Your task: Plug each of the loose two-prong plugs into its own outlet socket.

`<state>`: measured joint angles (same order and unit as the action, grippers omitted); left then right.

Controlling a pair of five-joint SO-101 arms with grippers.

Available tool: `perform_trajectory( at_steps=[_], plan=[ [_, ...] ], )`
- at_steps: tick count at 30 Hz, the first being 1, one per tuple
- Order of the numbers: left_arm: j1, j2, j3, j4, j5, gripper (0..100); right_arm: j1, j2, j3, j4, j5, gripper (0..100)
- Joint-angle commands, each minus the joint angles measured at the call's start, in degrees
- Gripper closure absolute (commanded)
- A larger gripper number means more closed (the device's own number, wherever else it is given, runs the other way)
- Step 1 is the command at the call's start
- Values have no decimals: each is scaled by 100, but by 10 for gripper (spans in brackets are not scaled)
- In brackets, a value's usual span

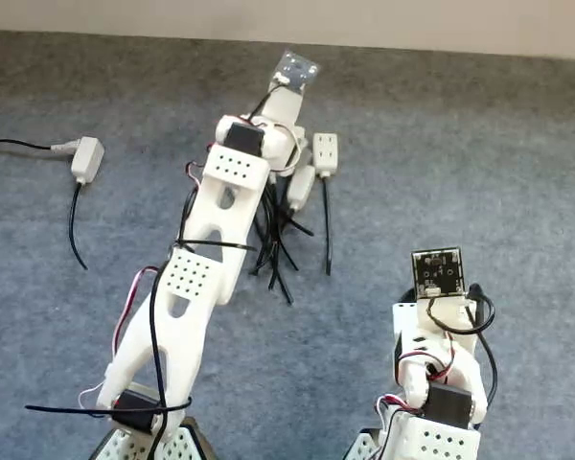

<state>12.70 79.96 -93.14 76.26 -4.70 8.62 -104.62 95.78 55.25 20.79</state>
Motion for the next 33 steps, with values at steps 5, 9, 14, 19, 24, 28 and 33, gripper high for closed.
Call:
perform_trajectory(
  at_steps=[5,9,14,19,24,28,33],
  plan=[
    [66,22,-66,18,-105,993,-101,-31,681,31,62,698],
    [75,13,-66,18,-536,998,-101,-31,681,31,62,698],
    [48,-549,-233,255,-571,995,-101,-31,681,31,62,698],
    [75,-2035,-207,888,-571,995,-101,-31,681,22,62,698],
    [75,-3732,-171,2013,-571,995,-101,-31,681,22,62,698],
    [40,-4804,558,2620,-571,995,-101,-31,681,13,62,698],
    [330,-6510,4004,2593,-1029,995,-101,-31,681,13,62,698]
  ],
)
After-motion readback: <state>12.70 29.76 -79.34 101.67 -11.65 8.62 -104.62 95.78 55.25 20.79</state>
